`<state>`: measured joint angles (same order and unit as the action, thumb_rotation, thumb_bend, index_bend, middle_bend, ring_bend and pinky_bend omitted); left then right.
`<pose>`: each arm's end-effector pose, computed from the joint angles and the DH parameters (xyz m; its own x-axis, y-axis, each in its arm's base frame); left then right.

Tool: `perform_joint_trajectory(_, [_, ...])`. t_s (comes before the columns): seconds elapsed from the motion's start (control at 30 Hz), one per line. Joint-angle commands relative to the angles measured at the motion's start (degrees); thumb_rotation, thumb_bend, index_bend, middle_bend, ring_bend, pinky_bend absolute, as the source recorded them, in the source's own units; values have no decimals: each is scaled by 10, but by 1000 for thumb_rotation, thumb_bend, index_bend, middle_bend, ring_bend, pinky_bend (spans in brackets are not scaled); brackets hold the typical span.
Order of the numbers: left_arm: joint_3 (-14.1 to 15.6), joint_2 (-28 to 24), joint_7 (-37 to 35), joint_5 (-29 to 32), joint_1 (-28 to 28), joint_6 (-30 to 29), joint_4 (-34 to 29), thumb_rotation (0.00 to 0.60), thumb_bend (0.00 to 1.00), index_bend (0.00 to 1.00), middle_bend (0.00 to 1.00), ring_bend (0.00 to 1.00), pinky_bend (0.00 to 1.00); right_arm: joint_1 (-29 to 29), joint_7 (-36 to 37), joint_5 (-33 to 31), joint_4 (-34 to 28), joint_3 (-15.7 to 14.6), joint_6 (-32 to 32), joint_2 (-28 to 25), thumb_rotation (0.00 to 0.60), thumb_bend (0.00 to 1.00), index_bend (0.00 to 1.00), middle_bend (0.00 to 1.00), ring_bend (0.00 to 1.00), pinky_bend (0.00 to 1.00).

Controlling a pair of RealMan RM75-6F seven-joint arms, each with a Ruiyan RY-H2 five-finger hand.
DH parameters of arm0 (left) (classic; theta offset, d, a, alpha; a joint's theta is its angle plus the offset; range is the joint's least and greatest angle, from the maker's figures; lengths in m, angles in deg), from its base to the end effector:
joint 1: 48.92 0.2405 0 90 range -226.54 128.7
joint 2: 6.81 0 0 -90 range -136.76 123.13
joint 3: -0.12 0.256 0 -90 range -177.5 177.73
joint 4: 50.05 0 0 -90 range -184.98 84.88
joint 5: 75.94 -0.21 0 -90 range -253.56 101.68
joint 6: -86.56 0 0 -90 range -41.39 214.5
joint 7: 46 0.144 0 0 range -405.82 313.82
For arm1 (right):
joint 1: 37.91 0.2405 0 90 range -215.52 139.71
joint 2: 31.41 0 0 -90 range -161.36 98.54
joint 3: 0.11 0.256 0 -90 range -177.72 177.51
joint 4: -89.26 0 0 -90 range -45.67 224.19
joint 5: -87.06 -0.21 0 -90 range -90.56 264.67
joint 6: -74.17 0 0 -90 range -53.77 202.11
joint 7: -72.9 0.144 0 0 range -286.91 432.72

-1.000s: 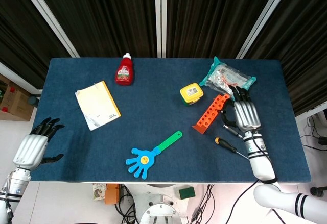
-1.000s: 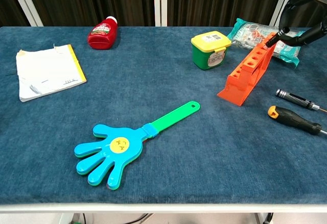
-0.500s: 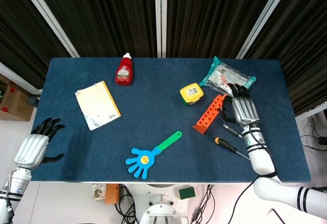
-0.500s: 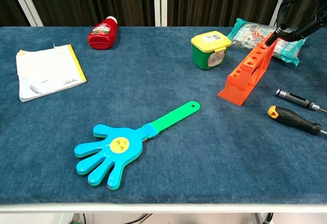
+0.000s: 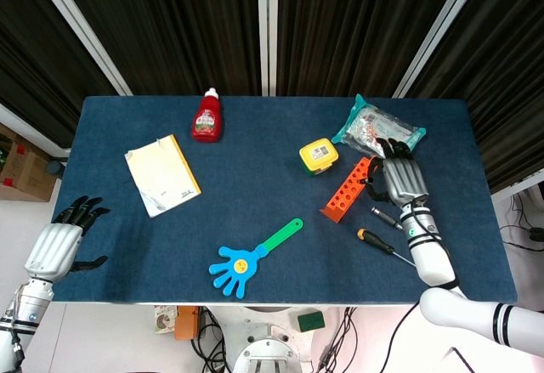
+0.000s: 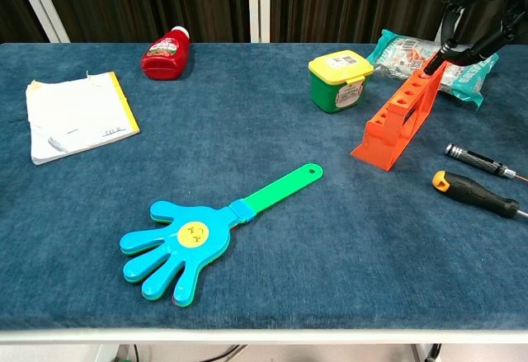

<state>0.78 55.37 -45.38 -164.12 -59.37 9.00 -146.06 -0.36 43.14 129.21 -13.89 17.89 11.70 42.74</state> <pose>-0.2905 0.1937 0.1364 0.4004 0.1568 0.9028 0.9141 -0.1376 -0.3815 -0.1673 -0.3448 0.0778 0.3182 -0.2245 0.9210 -0.9474 -0.0406 0.3175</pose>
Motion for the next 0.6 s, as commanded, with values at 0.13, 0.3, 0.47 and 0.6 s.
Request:
perform_joint_trajectory(0.13, [0,0,0,0,0,1,0,600,6,217,109,44,229,9,4,-11,-3,-5,2,-3,600,369,530,53,0,0])
perform_joint_trajectory(0.3, [0,0,0,0,0,0,0,600,7,218,109,44,229,16,12,-24,-7,-8,12,-10,600,334,252,39,0,0])
perform_joint_trajectory(0.47, [0,1,1,1,-1,1,0,600,7,217,109,44,229,20,22,-23,-9,-11,13,-14,600,325,72,32,0,0])
perform_joint_trajectory(0.6, [0,1,2,1,-1,1,0,600,7,217,109,44,229,21,29,-18,-10,-15,10,-17,600,325,50,28,0,0])
